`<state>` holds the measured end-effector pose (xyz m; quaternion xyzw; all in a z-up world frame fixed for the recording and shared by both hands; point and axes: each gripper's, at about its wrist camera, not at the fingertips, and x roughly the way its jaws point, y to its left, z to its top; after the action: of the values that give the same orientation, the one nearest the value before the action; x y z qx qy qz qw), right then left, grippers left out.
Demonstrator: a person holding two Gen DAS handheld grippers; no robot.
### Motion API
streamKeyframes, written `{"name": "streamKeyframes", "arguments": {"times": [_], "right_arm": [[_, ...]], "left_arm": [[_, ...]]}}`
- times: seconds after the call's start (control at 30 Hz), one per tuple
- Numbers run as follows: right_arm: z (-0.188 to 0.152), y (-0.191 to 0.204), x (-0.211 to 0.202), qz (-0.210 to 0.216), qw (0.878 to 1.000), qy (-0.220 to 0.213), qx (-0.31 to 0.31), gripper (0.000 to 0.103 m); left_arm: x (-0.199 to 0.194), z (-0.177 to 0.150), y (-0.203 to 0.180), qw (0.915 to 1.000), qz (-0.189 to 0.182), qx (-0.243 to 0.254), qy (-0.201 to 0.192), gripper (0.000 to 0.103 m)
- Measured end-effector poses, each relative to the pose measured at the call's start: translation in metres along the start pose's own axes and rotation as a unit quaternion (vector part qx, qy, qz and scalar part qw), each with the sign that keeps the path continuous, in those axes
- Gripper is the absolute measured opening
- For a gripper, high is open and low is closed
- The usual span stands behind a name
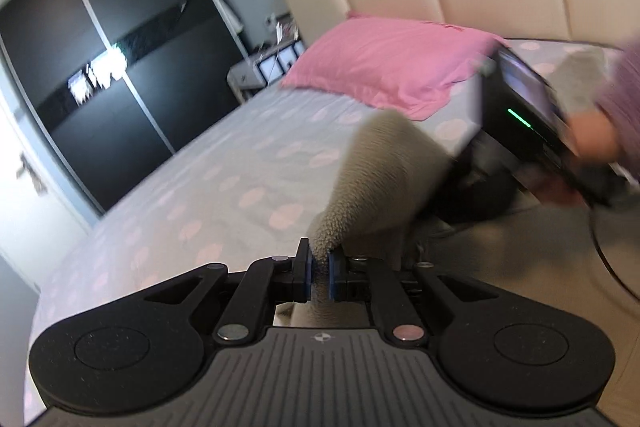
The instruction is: Fold clothes
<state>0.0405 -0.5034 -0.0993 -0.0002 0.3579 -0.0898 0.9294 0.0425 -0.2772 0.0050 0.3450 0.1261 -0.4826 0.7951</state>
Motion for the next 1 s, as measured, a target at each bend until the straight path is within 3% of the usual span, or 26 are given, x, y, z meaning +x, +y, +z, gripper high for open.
{"name": "streamKeyframes", "arguments": {"times": [0.23, 0.47, 0.53, 0.67, 0.7, 0.8, 0.87, 0.93, 1.0], "right_arm": [[-0.043, 0.007, -0.008, 0.032, 0.998, 0.051, -0.038, 0.006], [-0.065, -0.022, -0.082, 0.039, 0.997, 0.066, 0.021, 0.009], [-0.060, -0.032, -0.102, 0.033, 0.996, 0.058, 0.066, 0.034], [-0.050, -0.041, -0.130, 0.052, 0.982, 0.038, 0.178, 0.044], [-0.050, -0.040, -0.131, 0.064, 0.975, 0.032, 0.210, 0.050], [-0.035, -0.039, -0.120, 0.092, 0.952, 0.029, 0.290, 0.059], [-0.029, -0.046, -0.114, 0.102, 0.935, 0.032, 0.338, 0.062], [-0.027, -0.059, -0.105, 0.106, 0.916, 0.032, 0.385, 0.068], [-0.024, -0.070, -0.089, 0.111, 0.893, 0.035, 0.434, 0.074]], "left_arm": [[0.007, -0.033, -0.023, 0.9996, 0.017, 0.023, 0.000, 0.005], [-0.003, -0.059, -0.046, 0.9965, -0.033, 0.074, 0.020, 0.009], [-0.007, -0.063, -0.045, 0.9979, -0.045, 0.041, 0.023, 0.015], [-0.015, -0.071, -0.039, 0.9968, -0.068, -0.029, 0.030, 0.021], [-0.018, -0.073, -0.030, 0.9947, -0.075, -0.060, 0.036, 0.021], [-0.027, -0.080, 0.003, 0.9824, -0.083, -0.157, 0.056, 0.021], [-0.025, -0.082, 0.031, 0.9676, -0.072, -0.231, 0.072, 0.021], [-0.015, -0.084, 0.060, 0.9458, -0.069, -0.304, 0.091, 0.022], [0.001, -0.086, 0.085, 0.9169, -0.084, -0.371, 0.119, 0.025]]}}
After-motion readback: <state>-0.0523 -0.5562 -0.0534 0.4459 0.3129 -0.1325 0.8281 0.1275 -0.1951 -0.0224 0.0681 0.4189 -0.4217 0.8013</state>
